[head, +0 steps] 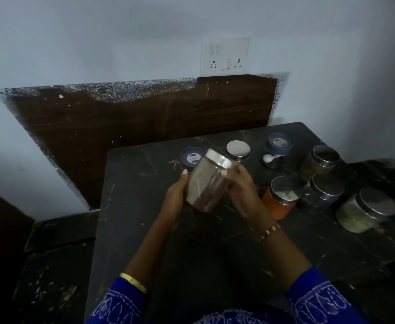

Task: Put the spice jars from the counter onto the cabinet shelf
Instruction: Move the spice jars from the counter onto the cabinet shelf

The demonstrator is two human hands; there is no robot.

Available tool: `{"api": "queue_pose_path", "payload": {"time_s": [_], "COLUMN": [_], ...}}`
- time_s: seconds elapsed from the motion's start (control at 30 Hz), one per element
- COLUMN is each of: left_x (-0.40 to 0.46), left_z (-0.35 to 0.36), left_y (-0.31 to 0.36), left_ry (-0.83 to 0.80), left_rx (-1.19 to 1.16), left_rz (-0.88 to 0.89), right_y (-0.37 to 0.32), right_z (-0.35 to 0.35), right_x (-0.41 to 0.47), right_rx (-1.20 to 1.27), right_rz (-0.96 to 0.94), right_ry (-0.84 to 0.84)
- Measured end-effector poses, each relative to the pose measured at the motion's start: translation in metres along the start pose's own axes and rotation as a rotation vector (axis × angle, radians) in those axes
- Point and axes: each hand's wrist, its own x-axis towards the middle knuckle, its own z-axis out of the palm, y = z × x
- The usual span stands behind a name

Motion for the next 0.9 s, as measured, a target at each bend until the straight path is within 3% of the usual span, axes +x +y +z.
{"api": "queue_pose_path", "payload": {"time_s": [0.1, 0.17, 0.27, 0.37, 0.5, 0.67, 0.73, 0.9], "left_x": [0.002, 0.001, -0.001, -0.002, 0.000, 0.000, 0.002, 0.006], "left_z": [0.015, 0.031, 0.058, 0.078, 0.097, 0.114, 0.118, 0.128], "left_y": [0.009, 0.016, 0.022, 0.031, 0.043, 0.051, 0.054, 0.057], "left_ry": [-0.163, -0.190, -0.131, -0.001, 0.242, 0.327, 0.326, 0.114], "left_rx": [-0.166, -0.205, -0.221, -0.151, 0.036, 0.149, 0.107, -0.121], "left_rz": [-0.070, -0.075, -0.043, 0.062, 0.339, 0.576, 0.576, 0.407], "right_y": [-0.022, -0.035, -0.051, -0.065, -0.074, -0.084, -0.087, -0.096], "right_z": [-0.006, -0.006, -0.010, -0.019, -0.030, -0.039, -0.042, -0.046], "right_x": [0.001, 0.000, 0.002, 0.009, 0.011, 0.014, 0.017, 0.022], "right_rx": [0.047, 0.026, -0.058, -0.196, -0.127, 0.045, 0.118, 0.224], "right_rz": [-0.092, -0.125, -0.161, -0.148, -0.092, -0.085, -0.083, -0.091], "right_ry": [-0.019, 0.043, 0.222, 0.293, 0.140, 0.014, 0.005, -0.042]}}
